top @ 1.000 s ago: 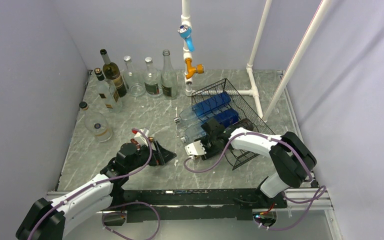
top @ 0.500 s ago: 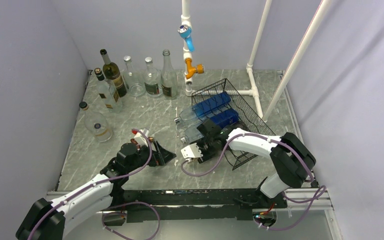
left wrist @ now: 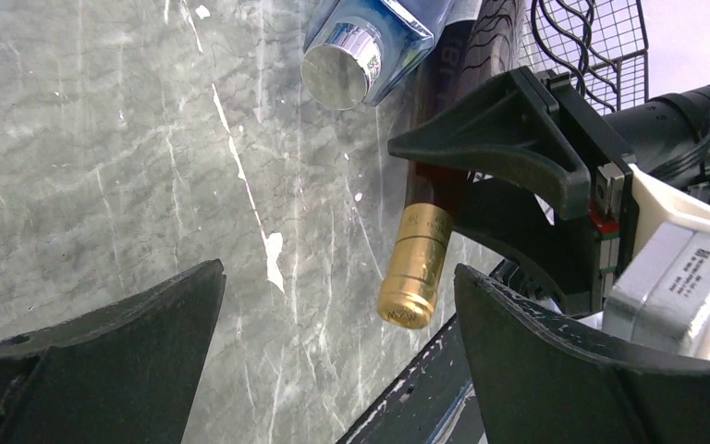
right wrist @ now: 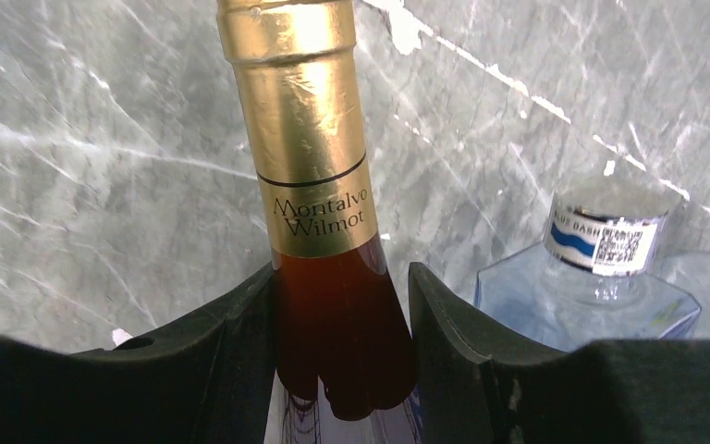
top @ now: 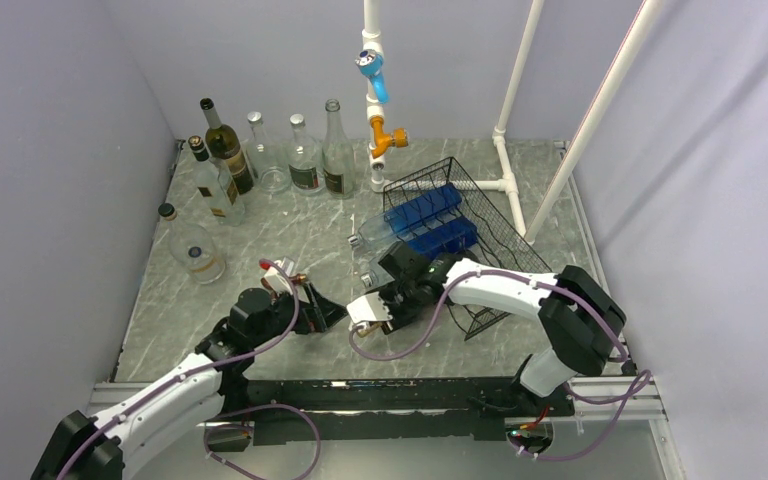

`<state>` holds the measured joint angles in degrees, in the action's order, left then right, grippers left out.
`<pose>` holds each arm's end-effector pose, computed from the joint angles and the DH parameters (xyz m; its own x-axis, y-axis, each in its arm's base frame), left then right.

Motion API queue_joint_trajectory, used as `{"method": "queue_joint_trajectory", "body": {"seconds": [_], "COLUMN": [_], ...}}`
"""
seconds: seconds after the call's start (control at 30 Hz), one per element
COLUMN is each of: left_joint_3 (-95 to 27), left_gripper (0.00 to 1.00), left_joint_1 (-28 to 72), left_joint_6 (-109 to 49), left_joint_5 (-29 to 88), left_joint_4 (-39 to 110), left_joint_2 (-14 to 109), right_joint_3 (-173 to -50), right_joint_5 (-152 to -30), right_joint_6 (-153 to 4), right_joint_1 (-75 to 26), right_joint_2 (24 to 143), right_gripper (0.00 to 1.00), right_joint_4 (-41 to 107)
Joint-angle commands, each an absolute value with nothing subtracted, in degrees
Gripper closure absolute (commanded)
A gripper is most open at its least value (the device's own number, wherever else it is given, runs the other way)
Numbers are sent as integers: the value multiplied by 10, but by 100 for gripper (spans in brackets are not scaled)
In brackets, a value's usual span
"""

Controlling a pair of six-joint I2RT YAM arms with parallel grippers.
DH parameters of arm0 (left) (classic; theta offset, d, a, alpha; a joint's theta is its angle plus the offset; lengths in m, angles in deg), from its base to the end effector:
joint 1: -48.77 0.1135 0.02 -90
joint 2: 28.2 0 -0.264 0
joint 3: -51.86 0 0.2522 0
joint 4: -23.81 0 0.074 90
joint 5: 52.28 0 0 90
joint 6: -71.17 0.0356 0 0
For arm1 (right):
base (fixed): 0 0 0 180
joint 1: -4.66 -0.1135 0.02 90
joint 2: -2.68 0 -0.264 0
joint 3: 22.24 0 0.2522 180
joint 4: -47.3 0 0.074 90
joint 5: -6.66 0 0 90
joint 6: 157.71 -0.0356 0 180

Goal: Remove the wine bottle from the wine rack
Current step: Pick up the wine bottle from the wine rack.

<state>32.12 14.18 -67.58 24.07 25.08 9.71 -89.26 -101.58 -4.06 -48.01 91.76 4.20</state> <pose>0.1218 -0.0942 0.1609 -0.7332 -0.3819 -0.5627 0.2785 0.5862 -0.7608 0.1699 0.2412 0.1849 0.5039 -0.7427 -0.4410 -0.8637 -0.4374 -0.2504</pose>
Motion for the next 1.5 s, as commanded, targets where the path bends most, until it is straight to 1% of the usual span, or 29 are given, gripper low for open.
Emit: {"method": "queue_joint_trajectory", "body": {"seconds": [0.0,0.67,1.47], "left_joint_3": [314,318,308], "left_gripper": [1,0,1], "left_joint_1": [140,140,140], "left_joint_6": [-662,-668,-699], "left_joint_5": [254,285,372], "left_joint_4": [259,297,420], "left_joint_2": [81,31,-88], "right_joint_3": [-925,-972,-1011], "right_joint_5": [-1087,-1137,-1135], "right_joint_6": [-96,-171,-211], "right_joint_1": [-504,-540,-569], "right_joint_2": [918,934,945], "right_gripper": [100,100,100], "right_joint_4": [13,14,15]}}
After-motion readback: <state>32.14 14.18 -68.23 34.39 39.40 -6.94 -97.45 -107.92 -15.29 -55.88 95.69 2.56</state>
